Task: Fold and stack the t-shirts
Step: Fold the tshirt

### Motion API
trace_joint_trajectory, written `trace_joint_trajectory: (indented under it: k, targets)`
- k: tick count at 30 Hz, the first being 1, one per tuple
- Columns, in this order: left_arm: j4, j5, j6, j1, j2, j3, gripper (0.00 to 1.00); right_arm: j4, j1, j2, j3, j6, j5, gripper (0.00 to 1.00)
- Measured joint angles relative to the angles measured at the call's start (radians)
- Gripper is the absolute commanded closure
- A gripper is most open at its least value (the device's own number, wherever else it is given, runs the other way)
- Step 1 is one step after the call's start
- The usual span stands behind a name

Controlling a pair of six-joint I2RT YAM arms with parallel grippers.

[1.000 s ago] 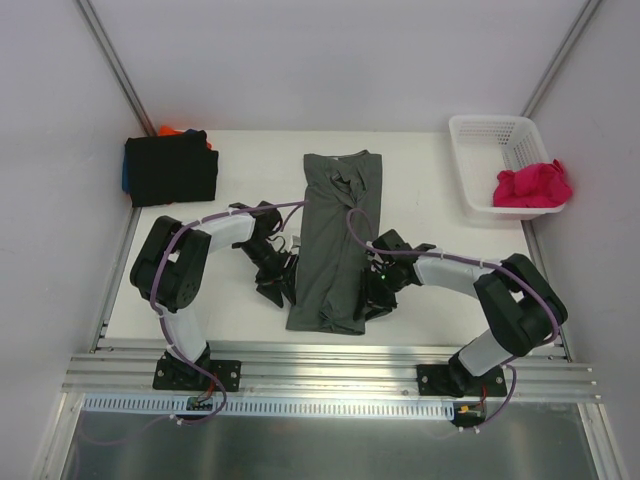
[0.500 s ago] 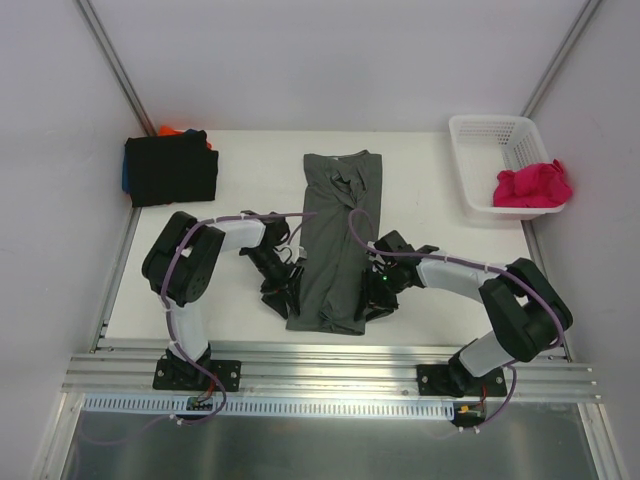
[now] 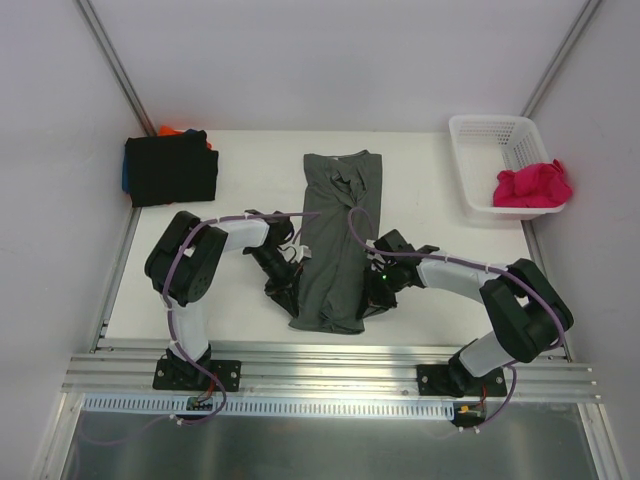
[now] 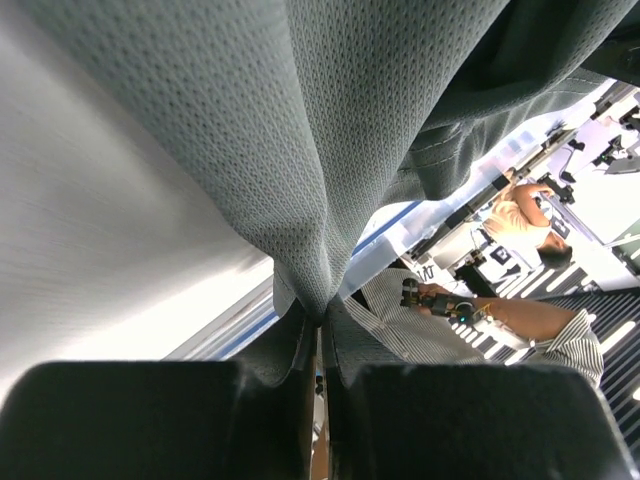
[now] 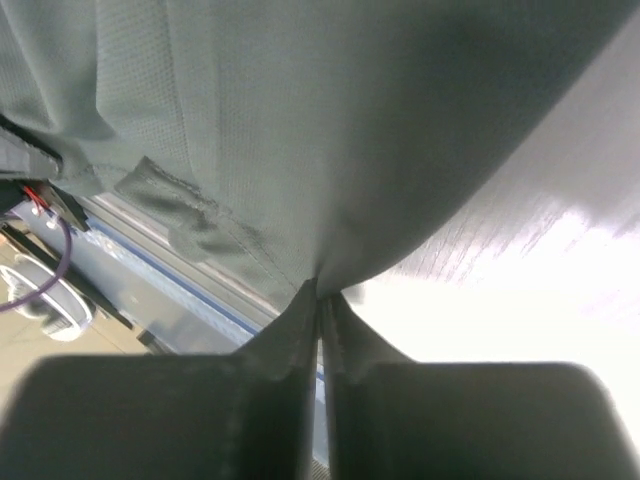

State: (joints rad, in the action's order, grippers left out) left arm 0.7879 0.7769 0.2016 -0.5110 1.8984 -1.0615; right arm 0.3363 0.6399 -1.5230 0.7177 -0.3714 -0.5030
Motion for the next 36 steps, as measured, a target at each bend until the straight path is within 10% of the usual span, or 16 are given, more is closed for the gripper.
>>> trace_joint_trajectory:
  k: [36]
  targets:
    - [0.091, -0.134, -0.091, 0.011, -0.089, -0.354, 1.0, 0.101, -0.317, 0.106, 0.262, 0.189, 0.025, 1.0]
